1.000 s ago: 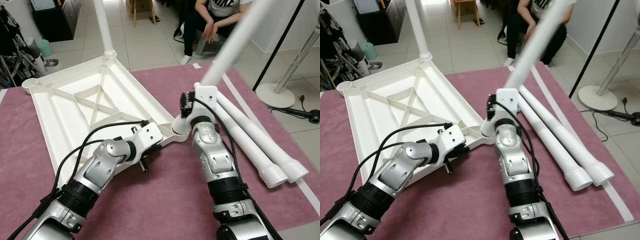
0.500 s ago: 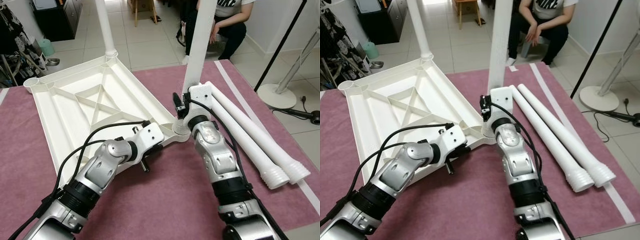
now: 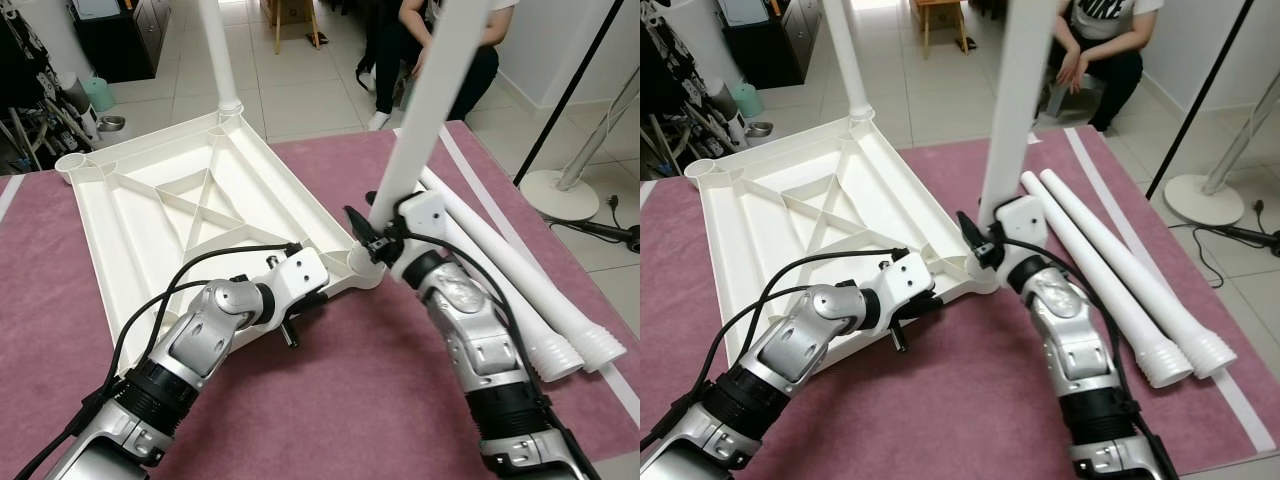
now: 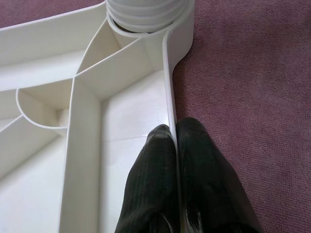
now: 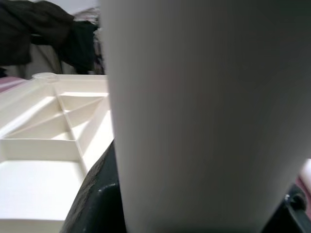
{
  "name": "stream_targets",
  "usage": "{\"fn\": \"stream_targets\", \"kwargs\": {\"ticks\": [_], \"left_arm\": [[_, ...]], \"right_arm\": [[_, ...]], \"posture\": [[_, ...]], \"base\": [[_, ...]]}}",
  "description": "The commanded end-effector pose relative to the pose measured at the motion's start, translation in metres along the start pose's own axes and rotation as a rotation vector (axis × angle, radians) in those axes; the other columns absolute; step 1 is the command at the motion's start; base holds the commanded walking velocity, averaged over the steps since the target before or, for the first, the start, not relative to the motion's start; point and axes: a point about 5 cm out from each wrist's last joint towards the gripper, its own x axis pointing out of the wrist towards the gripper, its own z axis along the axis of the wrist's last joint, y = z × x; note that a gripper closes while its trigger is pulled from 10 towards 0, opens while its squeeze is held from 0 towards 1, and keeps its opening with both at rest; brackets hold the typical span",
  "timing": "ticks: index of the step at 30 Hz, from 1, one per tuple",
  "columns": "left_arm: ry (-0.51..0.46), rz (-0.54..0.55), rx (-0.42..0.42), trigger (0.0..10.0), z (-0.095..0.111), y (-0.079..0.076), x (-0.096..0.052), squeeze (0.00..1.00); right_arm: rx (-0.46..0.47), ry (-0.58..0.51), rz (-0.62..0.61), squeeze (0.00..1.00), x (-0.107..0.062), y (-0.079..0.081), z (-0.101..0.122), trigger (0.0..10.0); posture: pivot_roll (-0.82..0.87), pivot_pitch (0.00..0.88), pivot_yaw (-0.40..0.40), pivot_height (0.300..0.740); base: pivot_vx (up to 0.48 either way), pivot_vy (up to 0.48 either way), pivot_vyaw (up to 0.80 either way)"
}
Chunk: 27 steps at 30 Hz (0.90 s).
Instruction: Building children table
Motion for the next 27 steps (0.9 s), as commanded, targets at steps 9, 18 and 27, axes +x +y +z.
{"fn": "stream_targets", "kwargs": {"ticks": [9,18,27], "left_arm": [[0.032,0.000,0.030,0.0,-0.004,0.003,-0.005,0.00],[0.027,0.001,0.027,0.0,-0.002,0.002,-0.006,0.00],[0.021,0.006,0.018,0.0,-0.002,-0.001,-0.007,0.00]], "right_arm": [[0.143,0.156,0.181,0.00,-0.002,-0.007,-0.024,10.0],[0.014,0.281,0.425,0.00,0.004,-0.015,-0.022,10.0],[0.012,0.350,0.488,0.00,0.004,-0.023,-0.029,10.0]], "posture": [[-0.02,0.000,0.143,0.740],[-0.02,0.000,0.137,0.740],[-0.01,0.000,0.119,0.740]], "base": [[0.000,0.000,0.00],[0.000,0.000,0.00],[0.000,0.000,0.00]]}}
